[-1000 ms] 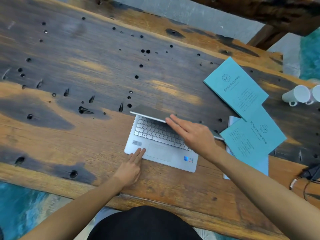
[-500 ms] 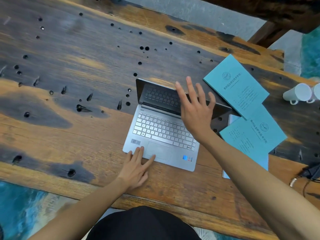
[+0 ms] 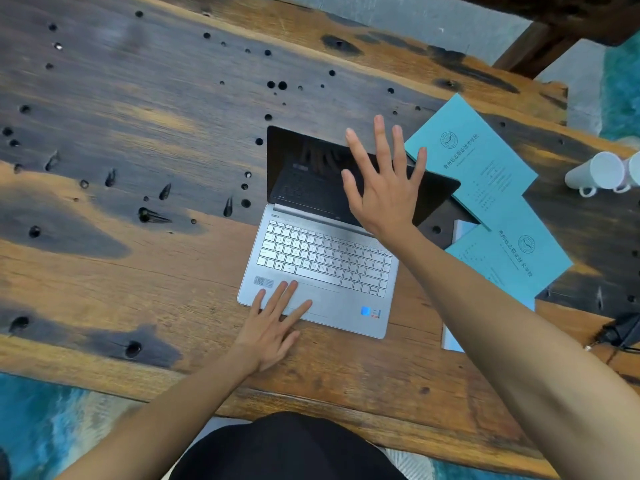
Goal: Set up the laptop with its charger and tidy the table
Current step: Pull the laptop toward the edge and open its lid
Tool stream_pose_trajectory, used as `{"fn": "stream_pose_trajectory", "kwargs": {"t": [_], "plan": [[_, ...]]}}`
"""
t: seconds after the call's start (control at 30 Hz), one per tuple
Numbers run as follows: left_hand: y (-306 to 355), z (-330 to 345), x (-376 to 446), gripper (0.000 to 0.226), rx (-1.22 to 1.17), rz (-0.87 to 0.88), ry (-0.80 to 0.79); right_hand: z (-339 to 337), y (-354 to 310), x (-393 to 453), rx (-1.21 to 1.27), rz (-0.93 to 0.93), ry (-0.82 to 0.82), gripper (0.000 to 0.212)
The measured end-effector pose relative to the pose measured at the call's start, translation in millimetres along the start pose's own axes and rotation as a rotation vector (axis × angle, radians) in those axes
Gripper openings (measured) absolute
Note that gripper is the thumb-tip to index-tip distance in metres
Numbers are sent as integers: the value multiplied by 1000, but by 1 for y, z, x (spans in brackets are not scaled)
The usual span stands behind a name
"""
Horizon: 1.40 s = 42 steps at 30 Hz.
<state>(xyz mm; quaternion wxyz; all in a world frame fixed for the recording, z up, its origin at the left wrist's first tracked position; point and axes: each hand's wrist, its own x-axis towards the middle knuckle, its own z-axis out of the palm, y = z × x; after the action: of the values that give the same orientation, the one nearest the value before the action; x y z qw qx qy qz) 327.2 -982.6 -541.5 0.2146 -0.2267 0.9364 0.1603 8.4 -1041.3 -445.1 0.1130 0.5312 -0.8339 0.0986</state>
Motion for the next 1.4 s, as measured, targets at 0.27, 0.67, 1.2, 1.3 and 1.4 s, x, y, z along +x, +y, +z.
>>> {"fn": "stream_pose_trajectory", "kwargs": {"t": [0.27, 0.67, 1.2, 1.3, 1.4], "plan": [[-1, 5, 1, 66, -5, -1, 32, 11, 8, 17, 0, 8, 4, 57], [-1, 5, -1, 69, -17, -6, 51, 2, 6, 9, 24, -2, 3, 56], [5, -32, -9, 75, -30, -132, 159, -46, 47, -131, 94, 155, -105, 65], [12, -42, -6, 75, -13, -115, 198, -46, 54, -173, 81, 218, -140, 64], [23, -54, -5, 74, 17, -86, 215, -53, 56, -213, 91, 286, -185, 63]]}}
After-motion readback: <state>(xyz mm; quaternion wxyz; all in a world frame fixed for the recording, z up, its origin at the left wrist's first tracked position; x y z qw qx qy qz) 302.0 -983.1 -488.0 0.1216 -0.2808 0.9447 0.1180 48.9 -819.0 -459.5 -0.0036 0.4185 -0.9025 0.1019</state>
